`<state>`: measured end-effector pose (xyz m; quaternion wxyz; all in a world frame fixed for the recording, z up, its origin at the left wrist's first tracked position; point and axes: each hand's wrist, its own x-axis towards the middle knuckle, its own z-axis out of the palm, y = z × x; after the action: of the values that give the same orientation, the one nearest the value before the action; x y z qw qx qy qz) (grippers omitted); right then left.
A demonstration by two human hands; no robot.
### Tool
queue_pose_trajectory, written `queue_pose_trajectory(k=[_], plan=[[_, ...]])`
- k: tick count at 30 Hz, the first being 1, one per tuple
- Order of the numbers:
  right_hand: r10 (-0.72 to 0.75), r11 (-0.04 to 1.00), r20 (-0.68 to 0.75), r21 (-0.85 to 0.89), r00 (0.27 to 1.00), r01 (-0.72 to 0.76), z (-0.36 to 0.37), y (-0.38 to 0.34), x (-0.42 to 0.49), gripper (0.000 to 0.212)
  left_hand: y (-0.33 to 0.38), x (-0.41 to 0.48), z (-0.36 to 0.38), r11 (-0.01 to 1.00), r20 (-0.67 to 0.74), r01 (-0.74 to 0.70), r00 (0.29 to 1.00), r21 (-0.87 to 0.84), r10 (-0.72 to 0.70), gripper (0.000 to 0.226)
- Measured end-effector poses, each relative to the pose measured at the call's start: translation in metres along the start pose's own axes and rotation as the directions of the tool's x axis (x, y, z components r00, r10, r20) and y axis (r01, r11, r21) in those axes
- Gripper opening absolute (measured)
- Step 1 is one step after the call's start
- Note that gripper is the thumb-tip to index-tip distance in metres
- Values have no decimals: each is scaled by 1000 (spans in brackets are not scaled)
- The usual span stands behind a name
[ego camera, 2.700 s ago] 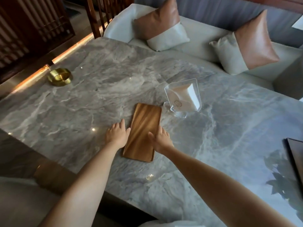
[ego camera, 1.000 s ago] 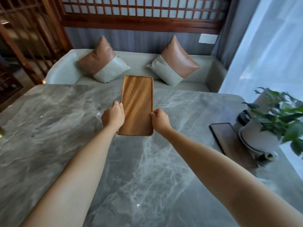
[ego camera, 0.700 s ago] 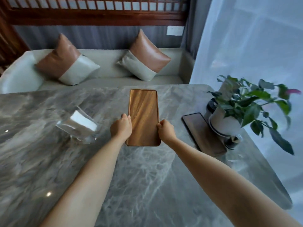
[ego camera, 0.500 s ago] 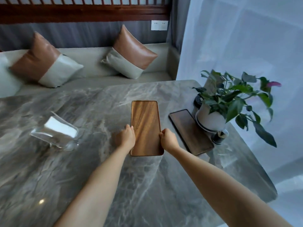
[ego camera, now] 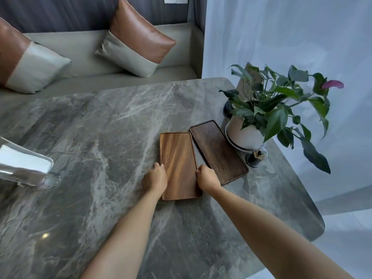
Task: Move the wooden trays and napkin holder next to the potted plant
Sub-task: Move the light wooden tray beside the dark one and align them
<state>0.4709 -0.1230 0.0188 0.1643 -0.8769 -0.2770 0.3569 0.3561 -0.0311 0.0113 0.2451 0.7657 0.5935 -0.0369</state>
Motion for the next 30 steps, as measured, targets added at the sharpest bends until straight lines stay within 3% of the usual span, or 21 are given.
queue_pose_trajectory(k=[16,22,30], plan=[[-25,996,48,-83,999,29,-5,-3,25,32,6,16,14,998,-10,47,999,36,-47,40],[-35,979,37,-199,999,42,-8,0,30,13,11,15,21,993,6,3,1000,120,-4,39],[-17,952,18,-304,1000,21,-10,-9,31,31,10,20,23,951,38,-103,995,290,96,38]])
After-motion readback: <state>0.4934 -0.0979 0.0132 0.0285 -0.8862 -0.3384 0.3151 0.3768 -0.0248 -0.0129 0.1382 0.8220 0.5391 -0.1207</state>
